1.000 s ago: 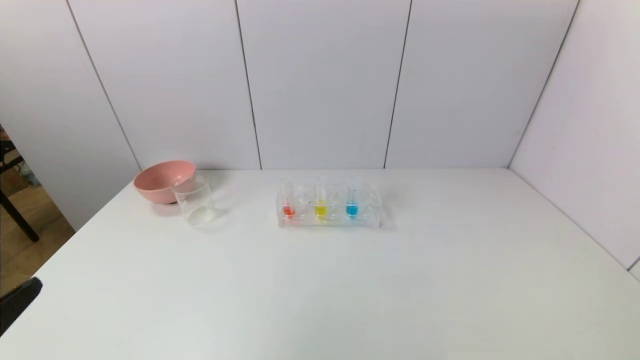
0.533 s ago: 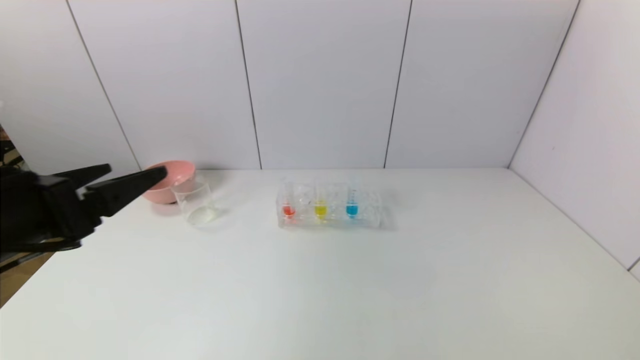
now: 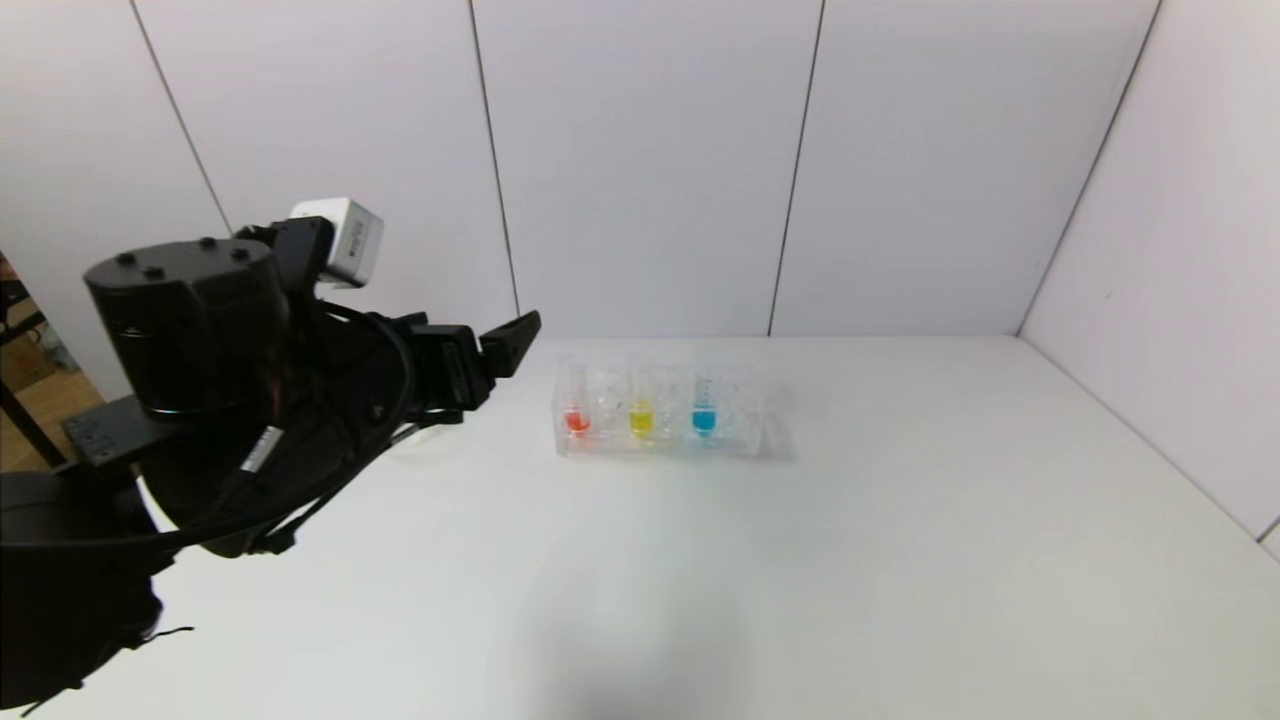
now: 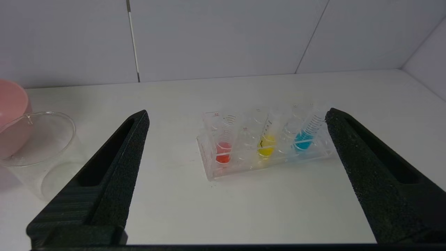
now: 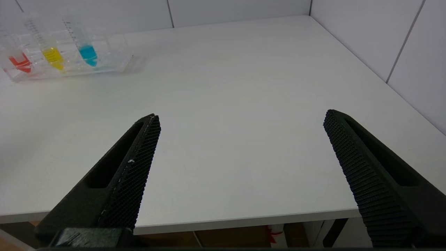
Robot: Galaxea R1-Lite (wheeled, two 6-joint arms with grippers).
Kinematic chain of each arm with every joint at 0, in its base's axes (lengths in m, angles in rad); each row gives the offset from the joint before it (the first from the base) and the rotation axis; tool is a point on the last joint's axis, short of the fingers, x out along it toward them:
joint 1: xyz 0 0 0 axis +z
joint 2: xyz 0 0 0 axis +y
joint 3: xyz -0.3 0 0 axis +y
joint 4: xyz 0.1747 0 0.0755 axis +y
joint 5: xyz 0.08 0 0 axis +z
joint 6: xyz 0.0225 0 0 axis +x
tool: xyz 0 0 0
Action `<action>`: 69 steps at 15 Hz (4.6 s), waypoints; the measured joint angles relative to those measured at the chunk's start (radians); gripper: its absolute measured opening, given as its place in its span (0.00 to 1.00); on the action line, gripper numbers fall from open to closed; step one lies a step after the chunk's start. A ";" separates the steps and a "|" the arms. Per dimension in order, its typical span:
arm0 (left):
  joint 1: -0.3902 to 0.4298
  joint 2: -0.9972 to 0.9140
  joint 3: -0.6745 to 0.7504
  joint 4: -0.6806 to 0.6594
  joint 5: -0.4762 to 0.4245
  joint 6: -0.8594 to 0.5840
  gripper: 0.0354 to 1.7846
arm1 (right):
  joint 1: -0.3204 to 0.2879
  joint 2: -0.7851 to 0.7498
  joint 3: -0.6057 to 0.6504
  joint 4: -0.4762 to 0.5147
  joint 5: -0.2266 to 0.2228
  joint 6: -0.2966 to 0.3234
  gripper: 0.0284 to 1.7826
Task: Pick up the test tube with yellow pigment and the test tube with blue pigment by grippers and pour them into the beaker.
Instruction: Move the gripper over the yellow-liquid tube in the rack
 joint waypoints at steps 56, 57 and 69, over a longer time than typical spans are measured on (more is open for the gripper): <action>-0.084 0.842 -0.647 -0.146 0.280 0.050 0.95 | 0.000 0.000 0.000 0.000 0.000 0.000 0.96; -0.083 0.846 -0.649 -0.140 0.280 0.051 0.95 | 0.000 0.000 0.000 0.000 0.000 0.000 0.96; -0.085 0.867 -0.671 -0.120 0.278 0.048 0.26 | 0.000 0.000 0.000 0.000 0.000 0.000 0.96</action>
